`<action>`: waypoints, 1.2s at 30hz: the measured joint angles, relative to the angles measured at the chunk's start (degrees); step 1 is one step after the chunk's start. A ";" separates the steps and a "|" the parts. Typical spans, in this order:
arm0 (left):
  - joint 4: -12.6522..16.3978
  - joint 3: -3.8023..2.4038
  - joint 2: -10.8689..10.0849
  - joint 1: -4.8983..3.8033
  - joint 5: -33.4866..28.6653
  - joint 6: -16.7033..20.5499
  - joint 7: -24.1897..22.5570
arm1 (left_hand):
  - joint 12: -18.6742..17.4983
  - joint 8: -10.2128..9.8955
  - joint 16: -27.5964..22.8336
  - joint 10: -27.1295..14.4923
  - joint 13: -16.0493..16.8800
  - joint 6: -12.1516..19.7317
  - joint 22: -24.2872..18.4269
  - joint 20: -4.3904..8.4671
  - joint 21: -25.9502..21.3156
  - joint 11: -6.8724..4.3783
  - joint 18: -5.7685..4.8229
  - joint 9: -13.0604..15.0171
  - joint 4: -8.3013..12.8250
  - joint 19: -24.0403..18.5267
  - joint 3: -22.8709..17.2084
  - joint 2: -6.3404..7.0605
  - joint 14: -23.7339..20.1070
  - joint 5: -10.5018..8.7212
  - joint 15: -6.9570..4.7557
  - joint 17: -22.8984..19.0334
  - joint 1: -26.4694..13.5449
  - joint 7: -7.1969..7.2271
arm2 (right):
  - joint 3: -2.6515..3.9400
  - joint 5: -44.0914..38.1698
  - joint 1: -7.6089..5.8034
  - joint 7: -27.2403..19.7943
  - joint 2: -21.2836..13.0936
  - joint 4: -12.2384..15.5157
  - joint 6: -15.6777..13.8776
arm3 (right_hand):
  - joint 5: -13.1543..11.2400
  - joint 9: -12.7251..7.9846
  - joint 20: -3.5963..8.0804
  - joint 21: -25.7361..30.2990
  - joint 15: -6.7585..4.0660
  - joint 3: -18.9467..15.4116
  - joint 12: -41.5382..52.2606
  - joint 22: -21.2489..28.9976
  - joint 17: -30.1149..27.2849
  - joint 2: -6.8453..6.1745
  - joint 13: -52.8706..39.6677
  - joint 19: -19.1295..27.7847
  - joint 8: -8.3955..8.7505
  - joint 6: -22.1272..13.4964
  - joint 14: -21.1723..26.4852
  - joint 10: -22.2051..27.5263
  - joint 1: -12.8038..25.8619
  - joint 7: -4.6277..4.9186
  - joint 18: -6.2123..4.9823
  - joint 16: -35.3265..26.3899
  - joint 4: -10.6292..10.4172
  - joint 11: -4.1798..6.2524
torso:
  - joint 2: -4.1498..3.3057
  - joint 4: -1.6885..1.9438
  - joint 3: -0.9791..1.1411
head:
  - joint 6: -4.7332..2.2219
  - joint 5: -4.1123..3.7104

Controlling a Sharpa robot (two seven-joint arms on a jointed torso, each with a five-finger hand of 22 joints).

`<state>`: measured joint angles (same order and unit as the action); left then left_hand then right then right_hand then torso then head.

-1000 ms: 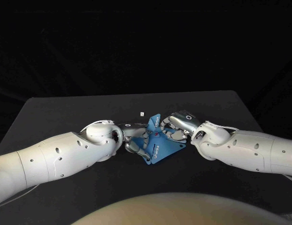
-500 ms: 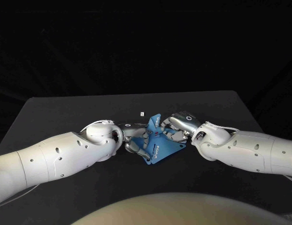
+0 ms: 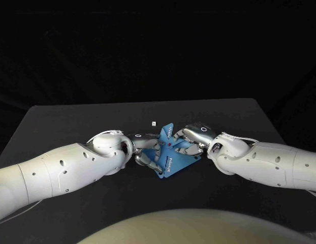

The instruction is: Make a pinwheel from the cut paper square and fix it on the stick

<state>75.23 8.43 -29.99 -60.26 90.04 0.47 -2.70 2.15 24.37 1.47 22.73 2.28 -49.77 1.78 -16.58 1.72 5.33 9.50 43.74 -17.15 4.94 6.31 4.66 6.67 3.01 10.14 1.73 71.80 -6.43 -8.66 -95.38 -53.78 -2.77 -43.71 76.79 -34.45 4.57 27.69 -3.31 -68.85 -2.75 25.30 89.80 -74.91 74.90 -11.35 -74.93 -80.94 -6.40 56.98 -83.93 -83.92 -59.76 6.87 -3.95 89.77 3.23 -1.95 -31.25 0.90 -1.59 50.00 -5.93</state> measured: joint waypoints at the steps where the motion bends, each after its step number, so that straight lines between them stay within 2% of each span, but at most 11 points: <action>1: 0.00 0.00 0.00 0.00 0.00 0.00 0.00 | 0.00 0.00 0.00 0.00 0.00 0.00 0.01 0.00 0.00 0.00 0.00 0.00 0.00 0.00 0.00 0.00 0.00 0.00 0.00 0.00 0.00 0.00 | 0.00 0.10 0.00 0.03 -0.05 0.03 0.16 | 0.25 -0.09 0.00 0.00 0.00 -0.25 0.00 0.00 0.00 0.13 0.00 0.00 0.00 0.00 0.00 0.00 0.13 0.00 0.00 0.00 -0.25 0.00 | 0.01 -0.01 0.00 | 0.00 -0.01; 10: 0.04 0.00 -0.08 0.01 -0.03 -0.02 0.00 | 0.00 0.00 0.00 0.00 -0.01 0.00 0.04 0.00 0.00 0.00 0.00 -0.01 0.00 0.00 0.00 0.00 0.00 0.00 0.00 0.00 0.00 0.00 | 0.00 0.95 0.01 0.40 -0.68 0.66 1.02 | 0.65 -0.35 -0.20 0.00 0.00 -0.79 0.00 -0.03 0.00 0.58 0.01 -0.20 0.01 -0.01 0.00 0.00 -0.35 0.01 0.00 0.00 -0.79 0.00 | 0.01 -0.04 0.03 | 0.00 -0.03; 36: 0.44 0.00 -0.70 0.02 -0.11 0.51 -0.18 | 0.00 0.00 0.00 0.01 -0.03 -0.22 0.09 0.00 0.00 -0.01 0.00 0.19 0.00 0.00 0.00 0.00 0.00 0.00 0.00 0.00 0.00 -0.21 | 0.02 2.53 0.05 1.25 -2.01 0.89 2.61 | 0.88 -0.53 -0.19 -0.26 -0.01 -1.11 0.00 -0.03 0.04 0.57 0.02 -0.20 0.11 -0.01 0.00 0.00 -0.35 0.00 0.00 0.00 -1.11 0.01 | 0.01 -0.04 0.03 | 0.00 -0.52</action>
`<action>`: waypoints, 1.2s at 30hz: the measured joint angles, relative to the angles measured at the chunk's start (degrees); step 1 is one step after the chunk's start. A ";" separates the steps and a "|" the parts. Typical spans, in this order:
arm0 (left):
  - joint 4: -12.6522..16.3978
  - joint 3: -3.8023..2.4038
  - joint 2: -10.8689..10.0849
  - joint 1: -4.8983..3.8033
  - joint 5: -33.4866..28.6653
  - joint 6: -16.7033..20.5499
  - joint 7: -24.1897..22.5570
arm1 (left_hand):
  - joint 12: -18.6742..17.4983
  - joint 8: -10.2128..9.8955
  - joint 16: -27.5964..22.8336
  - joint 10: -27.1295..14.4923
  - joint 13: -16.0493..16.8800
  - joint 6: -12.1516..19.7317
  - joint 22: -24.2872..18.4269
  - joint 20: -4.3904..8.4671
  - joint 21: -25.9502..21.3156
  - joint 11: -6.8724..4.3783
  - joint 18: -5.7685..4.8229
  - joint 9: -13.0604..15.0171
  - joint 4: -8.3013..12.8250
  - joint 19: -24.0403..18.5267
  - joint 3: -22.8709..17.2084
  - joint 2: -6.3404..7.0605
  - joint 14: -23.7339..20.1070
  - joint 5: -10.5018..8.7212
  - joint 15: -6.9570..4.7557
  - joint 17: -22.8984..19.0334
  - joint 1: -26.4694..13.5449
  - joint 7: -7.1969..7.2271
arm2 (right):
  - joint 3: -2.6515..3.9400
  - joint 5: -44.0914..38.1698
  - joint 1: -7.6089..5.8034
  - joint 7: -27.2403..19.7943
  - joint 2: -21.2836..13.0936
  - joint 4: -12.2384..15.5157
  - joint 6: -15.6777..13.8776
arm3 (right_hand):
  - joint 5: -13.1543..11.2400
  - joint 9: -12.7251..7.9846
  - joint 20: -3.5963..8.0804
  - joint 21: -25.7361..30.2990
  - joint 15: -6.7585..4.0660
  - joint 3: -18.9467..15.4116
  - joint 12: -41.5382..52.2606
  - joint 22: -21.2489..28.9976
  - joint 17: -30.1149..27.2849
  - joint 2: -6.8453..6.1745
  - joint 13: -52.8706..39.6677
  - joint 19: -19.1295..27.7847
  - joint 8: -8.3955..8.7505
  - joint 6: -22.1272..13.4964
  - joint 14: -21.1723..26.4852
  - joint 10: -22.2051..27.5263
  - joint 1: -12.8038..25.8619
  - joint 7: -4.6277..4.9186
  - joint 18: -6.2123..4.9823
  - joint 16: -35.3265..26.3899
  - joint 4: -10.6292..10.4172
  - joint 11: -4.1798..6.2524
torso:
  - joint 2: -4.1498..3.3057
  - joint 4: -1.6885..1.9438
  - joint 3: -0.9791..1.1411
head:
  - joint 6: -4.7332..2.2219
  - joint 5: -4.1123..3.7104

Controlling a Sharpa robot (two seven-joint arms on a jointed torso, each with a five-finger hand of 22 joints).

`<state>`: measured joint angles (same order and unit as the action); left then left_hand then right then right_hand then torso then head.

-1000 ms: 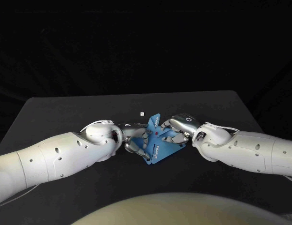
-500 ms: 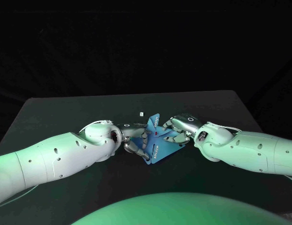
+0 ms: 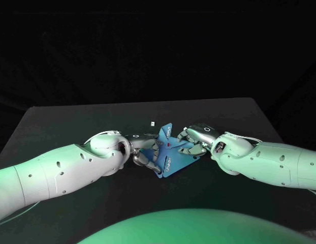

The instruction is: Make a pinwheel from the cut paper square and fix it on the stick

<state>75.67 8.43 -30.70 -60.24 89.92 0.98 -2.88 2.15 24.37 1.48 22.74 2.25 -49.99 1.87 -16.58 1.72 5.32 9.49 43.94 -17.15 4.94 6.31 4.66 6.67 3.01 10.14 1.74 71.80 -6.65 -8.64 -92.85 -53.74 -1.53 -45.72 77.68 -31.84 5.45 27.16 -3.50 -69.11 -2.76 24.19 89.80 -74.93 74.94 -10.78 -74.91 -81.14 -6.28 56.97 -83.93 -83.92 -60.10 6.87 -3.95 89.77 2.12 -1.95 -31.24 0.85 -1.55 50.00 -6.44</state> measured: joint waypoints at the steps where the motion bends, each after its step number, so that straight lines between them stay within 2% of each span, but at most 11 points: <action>1: 0.07 -0.01 -0.10 0.00 0.00 0.13 -0.05 | 0.00 0.00 0.00 0.00 0.00 -0.13 0.07 0.00 0.22 0.00 0.00 0.06 0.00 0.00 0.00 0.19 0.13 0.00 -0.13 0.00 0.19 -0.13 | 0.00 0.02 0.01 0.02 -0.04 0.04 0.02 | 0.00 -0.01 0.00 0.00 0.00 0.00 0.00 0.00 0.00 0.00 0.00 0.00 0.00 0.00 0.00 0.00 0.00 0.00 0.00 0.00 0.00 0.00 | -0.01 -0.01 0.00 | 0.00 -0.04; 4: 0.51 -0.07 -0.63 0.01 -0.02 0.86 -0.40 | 0.01 0.00 0.00 -0.01 0.02 0.01 0.25 0.00 0.28 1.28 -0.01 0.29 0.00 0.00 0.00 1.09 0.73 0.00 -0.30 0.16 1.09 -1.28 | 0.00 0.09 0.01 0.12 -0.13 0.14 0.08 | 0.00 -0.02 0.00 0.00 0.00 0.00 0.00 0.00 0.00 0.00 0.00 0.00 0.00 0.00 0.00 0.00 0.00 0.00 0.00 0.00 0.00 0.00 | -0.02 -0.01 0.00 | 0.00 -0.17; 8: 1.46 -0.59 -1.57 0.04 -0.17 2.18 -1.15 | 0.01 -0.33 0.00 -0.08 0.03 0.69 0.28 0.00 0.49 1.58 0.00 0.29 -0.08 0.00 0.15 1.63 1.46 0.00 0.01 0.30 1.48 -1.88 | 0.00 0.13 0.03 0.30 -0.14 0.20 0.16 | 0.00 -0.02 0.00 0.00 0.00 0.00 0.00 0.01 0.00 0.23 0.00 0.00 0.00 0.00 0.00 0.00 0.23 0.00 0.00 0.00 0.00 0.00 | -0.03 -0.01 0.00 | 0.00 -0.35; 11: 2.39 -1.01 -2.23 -0.12 -0.42 3.51 -2.04 | 0.01 -2.71 0.00 -0.19 0.02 3.99 0.33 0.00 0.49 2.09 0.00 -0.85 -0.12 0.00 1.16 2.63 1.67 0.00 0.22 0.29 1.33 -2.45 | 0.00 0.14 0.04 0.48 -0.11 0.22 0.23 | 0.00 -0.02 0.00 0.00 0.00 -0.16 0.00 0.01 -0.01 0.23 0.00 0.00 0.00 0.00 0.00 0.00 0.23 0.00 0.00 0.00 -0.15 0.00 | -0.03 0.00 0.00 | 0.00 -0.41; 14: 3.12 -1.36 -2.56 -0.48 -0.75 4.63 -3.03 | 0.01 -5.70 0.00 0.01 0.02 7.66 0.46 -0.12 0.84 2.29 0.00 -3.21 -0.07 0.33 1.20 2.50 1.88 0.00 0.43 0.35 1.46 -2.59 | 0.00 0.14 0.04 0.66 -0.05 0.22 0.31 | 0.00 0.00 0.00 0.00 0.00 -0.16 0.00 0.01 -0.01 0.23 0.00 0.00 0.00 0.00 0.00 0.00 0.23 0.00 0.00 0.00 -0.15 0.00 | -0.03 0.01 0.00 | 0.00 -0.44; 17: 3.61 -1.63 -2.74 -1.00 -1.20 5.58 -4.18 | 0.01 -6.54 0.00 0.01 0.03 8.33 0.46 -0.02 0.84 2.28 0.00 -4.24 0.01 0.43 0.61 1.99 1.96 0.00 0.51 0.35 1.97 -2.57 | 0.00 0.13 0.05 0.83 0.03 0.22 0.40 | 0.00 0.00 0.00 0.00 0.00 -0.15 0.00 0.01 -0.01 0.23 0.00 0.00 0.00 0.00 0.00 0.00 0.23 0.00 0.00 0.00 -0.15 0.00 | -0.03 -0.01 0.00 | 0.00 -0.45; 22: 3.90 -1.85 -2.94 -1.61 -2.23 6.62 -5.97 | 0.01 -8.31 0.00 1.51 0.17 8.60 0.75 -0.12 1.10 1.48 -0.01 -6.87 0.23 1.14 -1.38 -1.75 3.20 0.00 1.75 0.59 3.65 -2.30 | 0.00 0.09 0.05 1.05 0.14 0.21 0.54 | 0.00 -0.05 0.00 0.00 0.00 -0.15 0.00 0.02 -0.01 0.23 0.00 0.00 -0.01 0.01 0.00 0.00 0.23 0.00 0.00 0.00 -0.15 0.00 | -0.03 -0.02 0.00 | 0.00 -0.52; 26: 3.91 -1.91 -2.73 -1.76 -3.12 7.08 -7.14 | 0.32 -8.57 0.23 3.75 0.32 7.26 0.83 -0.14 1.34 1.06 0.00 -8.52 0.39 1.46 -2.03 -3.74 3.93 0.00 2.10 0.72 5.24 -1.80 | 0.00 0.07 0.05 1.20 0.18 0.21 0.62 | 0.00 -0.07 0.00 0.00 0.00 -0.15 0.00 0.02 -0.01 0.23 0.01 0.00 -0.01 0.01 0.00 0.00 0.23 0.00 0.00 0.00 -0.15 0.00 | -0.03 -0.02 0.01 | 0.00 -0.64; 28: 3.71 -1.93 -2.34 -1.80 -3.46 7.20 -7.64 | 0.34 -9.24 0.23 5.45 0.45 6.02 0.84 -0.11 1.34 0.93 0.00 -9.62 0.50 1.55 -2.88 -5.41 4.33 0.00 1.87 0.77 6.95 -1.62 | 0.00 0.06 0.05 1.26 0.21 0.21 0.66 | 0.00 -0.06 0.00 0.00 0.00 -0.15 0.00 0.02 -0.01 0.23 0.01 0.00 -0.01 0.01 0.00 0.00 0.23 0.00 0.00 0.00 -0.15 0.00 | -0.04 -0.01 0.01 | 0.00 -0.71; 32: 2.37 -1.94 -0.62 -1.88 -3.79 7.21 -8.59 | 1.38 -10.58 0.23 13.25 0.98 3.65 0.79 -0.11 1.34 2.76 0.00 -12.25 0.55 1.54 -3.57 -6.93 4.93 0.00 0.20 0.77 10.69 -2.84 | 0.00 0.05 0.05 1.38 0.31 0.16 0.75 | 0.00 -0.06 0.00 0.00 0.00 -0.15 0.00 0.02 -0.02 0.23 0.01 0.00 -0.01 0.01 0.00 0.00 0.23 0.00 0.00 0.00 -0.15 0.00 | -0.04 0.01 0.01 | 0.00 -0.81; 36: -0.21 -1.72 1.79 -2.02 -3.75 6.91 -9.43 | 0.89 -11.77 0.23 12.37 0.74 3.38 0.58 -0.03 1.34 2.56 0.00 -13.85 0.55 0.98 -3.88 -7.69 4.58 0.00 -0.09 0.72 12.71 -2.76 | 0.00 0.04 0.05 1.46 0.50 0.11 0.85 | 0.00 -0.06 0.01 0.00 0.00 -0.15 0.00 0.03 -0.02 0.23 0.01 0.00 -0.01 0.01 0.00 0.00 0.23 0.00 0.00 0.00 -0.15 0.00 | -0.05 -0.05 0.01 | 0.00 -0.83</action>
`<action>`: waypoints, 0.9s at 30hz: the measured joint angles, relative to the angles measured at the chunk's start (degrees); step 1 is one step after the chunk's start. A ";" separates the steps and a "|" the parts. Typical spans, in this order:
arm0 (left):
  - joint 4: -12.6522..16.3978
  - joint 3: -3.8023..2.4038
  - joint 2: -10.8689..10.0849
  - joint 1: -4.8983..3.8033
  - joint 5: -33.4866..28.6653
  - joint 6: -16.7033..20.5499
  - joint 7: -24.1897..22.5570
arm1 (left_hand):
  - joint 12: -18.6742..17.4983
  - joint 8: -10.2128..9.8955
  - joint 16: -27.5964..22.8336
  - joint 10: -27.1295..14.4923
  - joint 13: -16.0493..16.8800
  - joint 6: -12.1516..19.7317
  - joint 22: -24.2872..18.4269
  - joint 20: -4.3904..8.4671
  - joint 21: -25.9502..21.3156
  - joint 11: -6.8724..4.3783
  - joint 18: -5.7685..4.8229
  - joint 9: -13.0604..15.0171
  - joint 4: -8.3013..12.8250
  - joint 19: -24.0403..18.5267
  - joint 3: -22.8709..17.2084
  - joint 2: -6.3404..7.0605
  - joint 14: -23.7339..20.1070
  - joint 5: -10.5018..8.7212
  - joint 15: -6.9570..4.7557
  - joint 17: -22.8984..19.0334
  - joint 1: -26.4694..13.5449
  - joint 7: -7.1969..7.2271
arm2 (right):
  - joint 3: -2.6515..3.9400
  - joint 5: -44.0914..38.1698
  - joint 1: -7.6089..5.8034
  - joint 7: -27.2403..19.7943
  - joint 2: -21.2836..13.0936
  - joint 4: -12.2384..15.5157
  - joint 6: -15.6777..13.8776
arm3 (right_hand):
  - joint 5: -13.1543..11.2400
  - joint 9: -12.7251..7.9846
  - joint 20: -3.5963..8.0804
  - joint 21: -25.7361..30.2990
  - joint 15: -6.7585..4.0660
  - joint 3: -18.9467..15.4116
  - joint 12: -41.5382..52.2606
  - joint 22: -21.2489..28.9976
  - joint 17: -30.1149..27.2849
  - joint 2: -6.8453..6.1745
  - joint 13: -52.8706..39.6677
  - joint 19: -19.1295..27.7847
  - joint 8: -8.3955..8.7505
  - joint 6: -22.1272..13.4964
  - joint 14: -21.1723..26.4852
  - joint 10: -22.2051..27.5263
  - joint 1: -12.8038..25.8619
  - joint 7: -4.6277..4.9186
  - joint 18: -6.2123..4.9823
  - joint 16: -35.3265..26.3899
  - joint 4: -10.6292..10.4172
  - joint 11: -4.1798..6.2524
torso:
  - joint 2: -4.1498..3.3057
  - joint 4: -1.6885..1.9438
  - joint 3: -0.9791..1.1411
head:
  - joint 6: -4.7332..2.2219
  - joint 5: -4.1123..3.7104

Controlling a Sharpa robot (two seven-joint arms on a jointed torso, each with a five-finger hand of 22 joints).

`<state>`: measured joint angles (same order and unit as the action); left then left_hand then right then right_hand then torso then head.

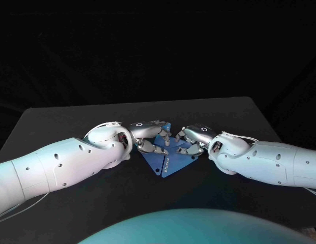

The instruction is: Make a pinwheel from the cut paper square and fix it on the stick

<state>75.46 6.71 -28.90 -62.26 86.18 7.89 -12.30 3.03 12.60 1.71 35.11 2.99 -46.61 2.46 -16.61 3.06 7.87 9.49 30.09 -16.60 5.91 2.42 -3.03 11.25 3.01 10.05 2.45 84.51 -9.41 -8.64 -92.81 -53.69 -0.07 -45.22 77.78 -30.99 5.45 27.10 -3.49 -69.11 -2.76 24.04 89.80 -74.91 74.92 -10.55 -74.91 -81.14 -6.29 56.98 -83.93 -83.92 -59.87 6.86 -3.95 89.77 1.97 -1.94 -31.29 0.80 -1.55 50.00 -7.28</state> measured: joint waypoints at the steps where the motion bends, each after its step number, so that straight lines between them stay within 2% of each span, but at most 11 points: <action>1: -0.84 0.11 0.72 -0.02 0.07 -0.19 -0.25 | 0.00 -0.47 0.00 -0.09 0.00 0.15 -0.06 -0.08 0.00 -0.09 0.00 -0.51 0.00 -0.08 0.00 -0.19 -0.23 0.00 0.22 -0.05 0.19 0.15 | 0.00 0.00 0.00 0.02 0.04 0.00 0.04 | 0.00 0.00 0.00 0.00 0.00 0.00 0.00 0.00 0.00 0.00 0.00 0.00 0.00 0.00 0.00 0.00 0.00 0.00 0.00 0.00 0.00 0.00 | -0.01 -0.02 -0.01 | 0.00 0.00; 3: -1.94 0.32 1.66 -0.05 0.17 -0.54 -0.60 | 0.00 -1.19 0.00 -0.21 0.00 0.65 -0.14 0.04 -0.20 -0.21 0.01 -1.17 0.00 -0.20 0.00 0.09 -0.80 0.00 0.40 -0.17 0.47 0.65 | 0.01 0.00 0.00 0.05 0.08 -0.01 0.09 | 0.00 -0.06 0.00 0.00 0.00 0.00 0.00 0.00 0.00 0.00 0.00 0.00 0.00 0.00 0.00 0.00 0.00 0.00 0.00 0.00 0.00 0.00 | -0.04 -0.05 -0.03 | 0.00 -0.03; 7: -3.83 0.91 3.22 -0.06 0.51 -1.52 -1.37 | 0.00 -1.49 0.00 -0.40 0.00 0.73 -0.29 0.06 -0.29 -0.39 0.01 -2.05 -0.15 -0.61 0.39 0.09 -1.33 0.00 -0.12 -0.31 0.47 0.72 | 0.01 -0.01 -0.01 0.09 0.13 -0.01 0.19 | 0.00 -0.06 0.00 0.00 0.00 0.00 0.00 0.00 0.00 0.00 0.00 0.00 0.00 0.00 0.00 0.00 0.00 0.00 0.00 0.00 0.00 0.00 | -0.09 -0.07 -0.03 | 0.00 -0.18; 12: -5.18 1.27 4.35 -0.05 0.92 -3.01 -2.27 | 0.00 -1.67 -0.23 -1.27 -0.06 -0.74 -0.45 0.13 -0.68 0.47 0.01 -2.97 -0.05 -1.31 2.29 0.64 -2.60 0.00 -0.66 -0.55 -0.08 -0.13 | 0.01 -0.01 -0.02 0.15 0.14 0.03 0.30 | 0.00 -0.05 0.00 0.00 0.00 0.00 0.00 -0.02 -0.01 0.00 0.00 0.00 0.00 0.00 0.00 0.00 0.00 0.00 0.00 0.00 0.00 0.00 | -0.10 -0.03 -0.03 | 0.00 -0.31; 16: -5.90 1.39 4.74 -0.05 1.16 -4.16 -2.98 | 0.00 -1.18 -0.23 -2.46 -0.15 -1.95 -0.50 -0.05 -0.67 1.04 0.01 -3.25 0.00 -1.48 3.34 0.64 -3.26 0.00 -0.41 -0.68 -0.08 -0.51 | 0.01 -0.02 -0.03 0.19 0.15 0.04 0.38 | 0.00 -0.08 0.00 0.00 0.00 0.00 0.00 -0.04 -0.01 0.05 0.00 0.00 0.00 0.00 0.00 0.00 -0.06 0.00 0.00 0.00 0.00 0.00 | -0.08 0.03 -0.03 | 0.00 -0.40; 19: -6.20 1.41 4.91 -0.05 1.29 -4.99 -3.42 | 0.00 -1.89 -0.23 -2.01 -0.15 -0.57 -0.50 -0.08 -0.67 1.49 0.01 -3.90 0.02 -1.51 4.00 0.64 -3.02 0.00 -0.18 -0.63 -0.08 0.86 | 0.01 -0.02 -0.03 0.21 0.16 0.04 0.45 | 0.00 -0.10 0.00 0.00 0.00 0.00 0.00 -0.04 -0.01 0.23 0.00 0.00 0.00 0.01 0.00 0.00 -0.23 0.00 0.00 0.00 0.00 0.00 | -0.04 0.06 -0.03 | 0.00 -0.46; 24: -6.54 1.43 5.03 -0.05 1.43 -5.96 -3.91 | 0.00 -2.38 -0.23 -2.28 -0.15 -0.08 -0.50 -0.08 -0.67 1.47 0.01 -4.32 0.11 -1.51 4.40 0.64 -2.94 0.00 -0.10 -0.56 -0.08 1.34 | 0.00 -0.02 -0.04 0.25 0.16 0.02 0.54 | 0.00 -0.12 0.00 0.00 0.00 0.00 0.00 -0.04 -0.01 0.23 0.00 0.00 0.00 0.00 0.00 0.00 -0.23 0.00 0.00 0.00 0.00 0.00 | 0.00 0.07 -0.03 | 0.00 -0.48; 27: -6.75 1.44 5.07 -0.05 1.50 -6.29 -3.98 | -0.25 -2.43 -0.23 -4.42 -0.28 -0.02 -0.50 -0.08 -0.67 3.60 0.01 -4.74 -0.02 -1.51 5.74 0.53 -3.57 0.00 0.52 -0.63 -0.18 2.89 | 0.00 -0.02 -0.05 0.28 0.17 0.00 0.58 | 0.00 -0.13 0.00 0.00 0.00 -0.16 0.00 -0.03 -0.01 0.23 0.00 0.00 0.00 0.00 0.00 0.00 -0.23 0.00 0.00 0.00 -0.16 0.00 | 0.02 0.08 0.00 | 0.00 -0.48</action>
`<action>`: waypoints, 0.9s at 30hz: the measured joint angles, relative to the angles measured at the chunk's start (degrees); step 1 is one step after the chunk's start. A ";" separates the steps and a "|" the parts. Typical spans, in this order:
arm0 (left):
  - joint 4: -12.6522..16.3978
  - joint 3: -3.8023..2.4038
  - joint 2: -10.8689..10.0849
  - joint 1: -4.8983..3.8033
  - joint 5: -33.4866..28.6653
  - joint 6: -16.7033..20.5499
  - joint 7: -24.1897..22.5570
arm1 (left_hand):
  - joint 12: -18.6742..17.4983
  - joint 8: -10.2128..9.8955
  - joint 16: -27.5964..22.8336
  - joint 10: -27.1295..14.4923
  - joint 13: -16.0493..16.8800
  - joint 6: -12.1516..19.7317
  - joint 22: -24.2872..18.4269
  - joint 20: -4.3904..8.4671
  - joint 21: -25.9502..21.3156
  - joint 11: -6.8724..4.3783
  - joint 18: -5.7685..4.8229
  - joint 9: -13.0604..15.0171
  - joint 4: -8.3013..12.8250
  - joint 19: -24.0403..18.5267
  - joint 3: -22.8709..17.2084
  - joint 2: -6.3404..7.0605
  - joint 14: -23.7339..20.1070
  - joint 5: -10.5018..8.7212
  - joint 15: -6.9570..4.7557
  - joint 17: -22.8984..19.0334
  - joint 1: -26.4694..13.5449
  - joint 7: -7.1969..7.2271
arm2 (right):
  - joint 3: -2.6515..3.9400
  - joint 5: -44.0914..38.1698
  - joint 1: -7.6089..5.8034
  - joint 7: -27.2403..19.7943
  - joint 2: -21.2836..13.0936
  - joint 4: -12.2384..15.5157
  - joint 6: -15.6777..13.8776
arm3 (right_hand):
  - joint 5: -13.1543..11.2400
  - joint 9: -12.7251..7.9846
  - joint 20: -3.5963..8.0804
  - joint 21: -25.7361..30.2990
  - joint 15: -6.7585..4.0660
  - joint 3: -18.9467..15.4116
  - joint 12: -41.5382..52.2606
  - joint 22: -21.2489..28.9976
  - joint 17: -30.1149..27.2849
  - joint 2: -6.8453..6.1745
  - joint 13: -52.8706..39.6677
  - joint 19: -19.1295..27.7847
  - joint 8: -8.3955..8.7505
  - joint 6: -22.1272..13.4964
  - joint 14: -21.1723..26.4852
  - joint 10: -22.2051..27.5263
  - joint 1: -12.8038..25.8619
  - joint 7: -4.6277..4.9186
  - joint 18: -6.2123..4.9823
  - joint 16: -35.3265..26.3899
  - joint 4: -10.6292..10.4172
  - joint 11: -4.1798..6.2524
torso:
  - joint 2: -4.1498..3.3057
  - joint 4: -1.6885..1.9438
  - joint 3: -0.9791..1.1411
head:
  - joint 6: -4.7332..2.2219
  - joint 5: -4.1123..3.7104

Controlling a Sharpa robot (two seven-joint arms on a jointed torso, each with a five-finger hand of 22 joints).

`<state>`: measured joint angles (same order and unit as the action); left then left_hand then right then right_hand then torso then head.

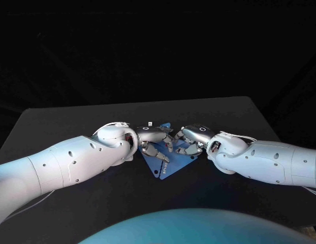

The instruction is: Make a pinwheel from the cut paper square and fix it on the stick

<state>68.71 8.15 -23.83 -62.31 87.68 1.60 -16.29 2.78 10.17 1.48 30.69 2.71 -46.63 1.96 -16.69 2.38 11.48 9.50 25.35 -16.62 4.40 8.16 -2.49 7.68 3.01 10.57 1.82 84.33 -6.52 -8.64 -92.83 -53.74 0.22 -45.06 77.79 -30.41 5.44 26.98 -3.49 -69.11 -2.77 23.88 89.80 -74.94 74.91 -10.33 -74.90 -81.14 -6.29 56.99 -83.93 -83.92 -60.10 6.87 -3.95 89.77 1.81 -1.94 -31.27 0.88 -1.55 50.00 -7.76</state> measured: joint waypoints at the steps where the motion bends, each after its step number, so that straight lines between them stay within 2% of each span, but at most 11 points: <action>1: -0.09 0.00 0.02 0.00 0.03 -0.14 0.00 | 0.00 0.00 0.00 -0.47 -0.02 -0.10 0.00 0.00 0.00 0.47 0.00 -0.08 0.08 0.00 0.20 -0.14 -0.21 0.00 0.21 -0.05 -0.14 0.15 | 0.00 0.00 0.00 0.02 0.01 0.00 0.02 | 0.00 0.00 0.00 0.00 0.00 0.00 0.00 0.00 0.00 0.00 0.00 0.00 0.00 0.00 0.00 0.00 0.00 0.00 0.00 0.00 0.00 0.00 | 0.01 0.00 0.00 | 0.00 -0.02; 5: -0.30 0.00 0.04 0.00 0.17 -0.73 0.00 | 0.00 -0.24 0.00 -2.04 -0.08 -0.04 0.00 0.00 0.00 2.04 0.00 -0.39 0.11 0.00 1.20 -0.28 -0.94 0.00 0.93 -0.20 -0.28 0.75 | 0.00 0.00 -0.01 0.05 0.02 0.00 0.09 | 0.00 0.00 0.00 0.00 0.00 0.00 0.00 0.00 0.00 0.00 0.00 0.00 0.00 0.00 0.00 0.00 0.00 0.00 0.00 0.00 0.00 0.00 | 0.01 -0.01 0.00 | 0.00 -0.09; 9: -0.48 0.00 0.06 0.00 0.36 -1.39 0.08 | 0.01 -0.57 0.00 -2.62 -0.12 0.27 0.00 0.00 0.00 2.50 0.00 -0.64 0.05 0.00 1.77 -0.30 -1.22 0.00 1.21 -0.26 -0.30 1.05 | 0.01 -0.01 -0.02 0.08 0.01 0.03 0.14 | 0.00 0.00 0.00 0.00 0.00 0.00 0.00 0.01 0.00 0.00 0.00 0.00 0.00 0.00 0.00 0.00 0.00 0.00 0.00 0.00 0.00 0.00 | 0.01 -0.03 0.00 | 0.00 -0.12; 13: -0.78 0.02 0.11 0.00 0.49 -1.85 0.16 | -0.20 -0.79 -0.06 -3.61 -0.19 0.54 0.01 0.00 0.00 2.73 0.00 -0.80 0.09 0.00 1.95 -0.51 -1.54 0.00 1.53 -0.35 -0.51 1.32 | 0.01 -0.01 -0.04 0.10 -0.01 0.05 0.18 | 0.00 0.00 0.00 0.00 0.00 0.00 0.00 0.01 0.00 0.00 -0.05 0.00 0.00 0.00 0.00 0.00 0.00 0.00 0.00 0.00 0.00 0.00 | 0.01 -0.03 0.00 | 0.00 -0.16; 15: -0.96 0.03 0.19 0.00 0.57 -2.11 0.21 | -0.33 -0.90 -0.24 -4.47 -0.27 0.65 0.01 0.00 0.00 2.85 -0.70 -0.88 0.04 0.00 2.20 -0.51 -1.74 0.00 1.74 -0.41 -0.51 1.43 | 0.01 -0.01 -0.05 0.12 -0.01 0.06 0.21 | 0.00 0.00 0.00 0.00 0.00 0.00 0.00 0.01 0.00 0.00 -0.05 0.00 0.00 0.00 0.00 0.00 0.00 0.00 0.00 0.00 0.00 0.00 | 0.01 -0.04 0.00 | 0.00 -0.18; 23: -1.76 0.09 0.66 0.02 0.76 -3.10 0.49 | -0.33 -1.16 -0.23 -4.47 -0.27 0.85 0.01 0.00 0.00 2.86 -0.70 -1.10 -0.04 0.00 2.45 -0.89 -1.74 0.00 1.74 -0.41 -0.89 1.63 | 0.01 -0.02 -0.09 0.17 0.00 0.09 0.30 | 0.00 0.00 0.00 0.00 0.00 0.00 0.00 0.02 0.00 0.00 -0.04 0.00 0.00 0.00 0.00 0.00 0.00 0.00 0.00 0.00 0.00 0.00 | -0.01 -0.03 0.00 | 0.00 -0.27; 27: -2.27 0.17 0.98 0.03 0.81 -3.55 0.70 | -0.33 -1.29 -0.23 -4.89 -0.27 1.50 0.01 0.00 0.00 2.45 -0.70 -1.27 0.02 0.00 2.83 -1.19 -1.74 0.00 1.74 -0.41 -1.18 1.44 | 0.01 -0.02 -0.11 0.21 0.01 0.13 0.32 | 0.22 -0.06 0.00 0.00 0.00 0.00 0.00 0.02 0.00 0.16 -0.04 0.00 0.00 0.00 0.00 0.00 -0.16 0.00 0.00 0.00 0.00 0.00 | -0.02 -0.03 -0.01 | 0.00 -0.29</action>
<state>66.44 8.33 -22.85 -62.28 88.48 -1.95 -15.58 2.44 8.88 1.24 25.80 2.44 -45.12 1.96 -16.69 2.38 13.93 8.80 24.09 -16.60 4.41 10.99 -3.68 5.94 3.01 12.30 1.41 83.15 -5.08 -8.63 -92.86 -53.85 0.42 -45.04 77.91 -30.09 5.66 26.92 -3.49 -69.10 -2.77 23.88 89.80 -74.92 74.91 -10.16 -74.94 -81.14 -6.29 56.99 -83.93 -83.92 -60.27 6.87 -3.95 89.77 1.81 -1.94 -31.29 0.85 -1.55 50.00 -8.05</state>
